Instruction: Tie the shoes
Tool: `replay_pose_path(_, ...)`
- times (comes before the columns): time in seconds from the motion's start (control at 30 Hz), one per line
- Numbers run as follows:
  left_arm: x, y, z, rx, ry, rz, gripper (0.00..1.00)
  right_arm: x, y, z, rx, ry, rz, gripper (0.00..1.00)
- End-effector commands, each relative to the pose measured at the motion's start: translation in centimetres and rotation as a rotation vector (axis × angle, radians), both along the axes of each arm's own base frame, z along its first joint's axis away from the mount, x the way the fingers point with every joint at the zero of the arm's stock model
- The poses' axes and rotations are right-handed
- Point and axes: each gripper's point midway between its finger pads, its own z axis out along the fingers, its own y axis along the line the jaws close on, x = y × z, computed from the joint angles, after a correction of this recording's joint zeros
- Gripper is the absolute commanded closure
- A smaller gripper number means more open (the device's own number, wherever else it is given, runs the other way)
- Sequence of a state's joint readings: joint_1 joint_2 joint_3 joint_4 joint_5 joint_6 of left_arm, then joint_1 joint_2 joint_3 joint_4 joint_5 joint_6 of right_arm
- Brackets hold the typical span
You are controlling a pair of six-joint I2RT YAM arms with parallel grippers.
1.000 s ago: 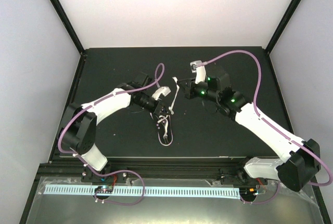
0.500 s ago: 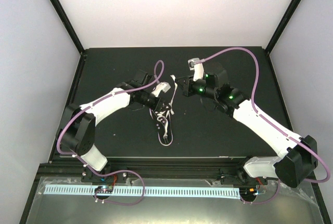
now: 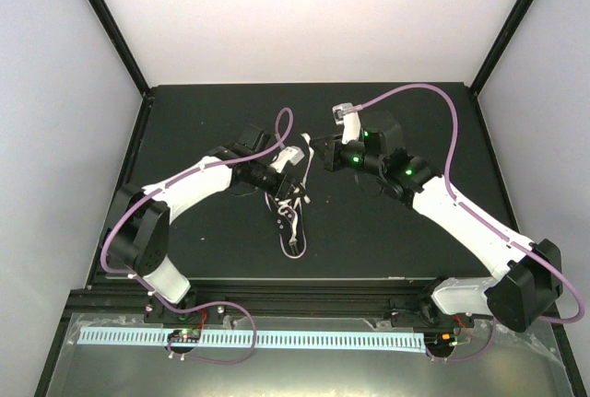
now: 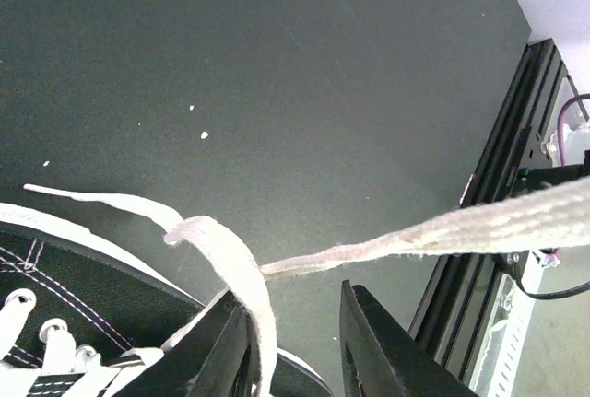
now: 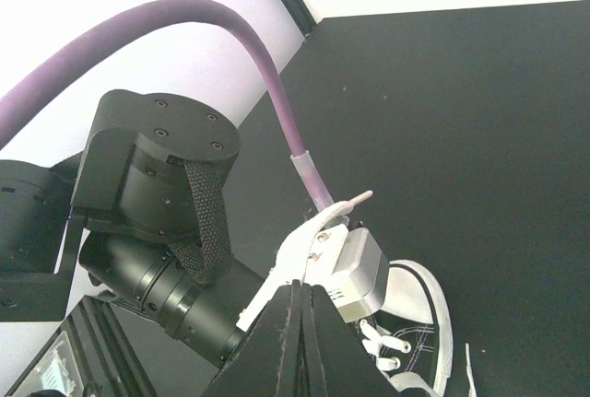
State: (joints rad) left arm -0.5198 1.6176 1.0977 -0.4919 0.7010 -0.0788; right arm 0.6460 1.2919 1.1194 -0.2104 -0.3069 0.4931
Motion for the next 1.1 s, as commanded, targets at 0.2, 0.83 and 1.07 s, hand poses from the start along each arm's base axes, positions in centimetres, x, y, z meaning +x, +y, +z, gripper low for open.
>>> replay_pose_path(0.2, 1.7, -1.3, 1.2, 0.022, -0.113, -0.005, 0.68, -0.1, 0.8, 1.1, 0.029, -0.011, 0.034, 0.98)
replay_pose_path(0.83, 0.3, 0.2, 2.3, -0.011, -0.116, 0.136, 0.99, 2.3, 1.6, -1.2, -0.012, 0.026, -0.02, 0.98)
replay_pose_path(1.07, -1.9, 0.9, 2.2, -0.149, -0.113, 0.192, 0.98, 3.9, 4.8, -6.0, -0.015, 0.156, 0.037, 0.98)
